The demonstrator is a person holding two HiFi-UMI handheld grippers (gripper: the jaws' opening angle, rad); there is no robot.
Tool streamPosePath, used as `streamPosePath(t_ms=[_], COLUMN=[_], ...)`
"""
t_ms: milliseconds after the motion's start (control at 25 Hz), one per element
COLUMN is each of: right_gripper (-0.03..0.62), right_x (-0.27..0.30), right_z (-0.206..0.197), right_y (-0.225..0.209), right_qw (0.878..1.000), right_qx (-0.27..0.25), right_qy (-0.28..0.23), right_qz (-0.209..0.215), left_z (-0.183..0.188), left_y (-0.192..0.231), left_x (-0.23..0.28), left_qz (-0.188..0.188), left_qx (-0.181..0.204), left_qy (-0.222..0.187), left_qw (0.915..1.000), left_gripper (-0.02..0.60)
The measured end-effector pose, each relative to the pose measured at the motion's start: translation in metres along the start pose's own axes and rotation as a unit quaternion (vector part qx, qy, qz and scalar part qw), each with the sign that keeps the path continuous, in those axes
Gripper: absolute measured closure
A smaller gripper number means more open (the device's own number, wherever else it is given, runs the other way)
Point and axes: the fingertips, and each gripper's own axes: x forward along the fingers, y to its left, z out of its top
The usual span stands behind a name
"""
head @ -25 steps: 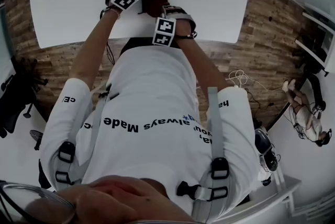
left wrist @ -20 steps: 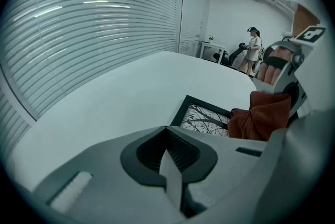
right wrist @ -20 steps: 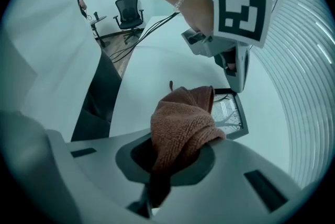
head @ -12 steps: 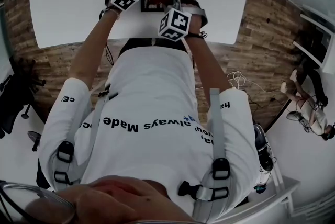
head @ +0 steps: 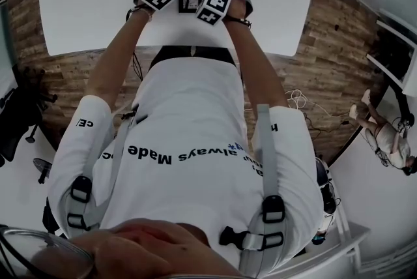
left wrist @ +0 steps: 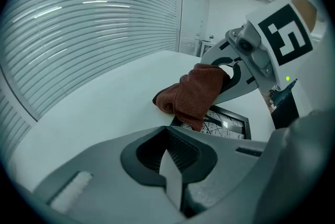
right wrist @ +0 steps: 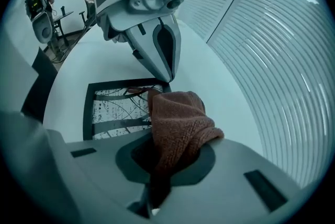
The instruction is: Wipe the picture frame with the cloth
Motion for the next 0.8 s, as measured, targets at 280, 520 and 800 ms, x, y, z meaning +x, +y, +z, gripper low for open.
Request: streamPosePath(t_ms=[280, 520, 800], right_gripper=[0.574, 0.574, 0.574], right_x=[-0.006, -0.016, -0.035], right_z=[-0.003, -0.014, -0.025], right_y=[0.006, 0.037, 0.086], right_qw=[1.0, 0.999, 0.997], right_qx=[-0.009, -0.024, -0.046], right_qy=[-0.002, -0.001, -0.004], right_qz=[0.014, 0.031, 0.056], left_z=[0.001, 0.0, 0.0], left_y=[-0.002, -0.001, -0.001], left_x=[-0.001, 0.0, -0.001], left_qz=[0.003, 0.005, 0.007], left_qx=[0.002, 0.001, 0.001], left_qy=[0.001, 0.001, 0.003], left_qw=[1.0, 1.0, 1.0], left_gripper=[0.578, 0.578, 0.578])
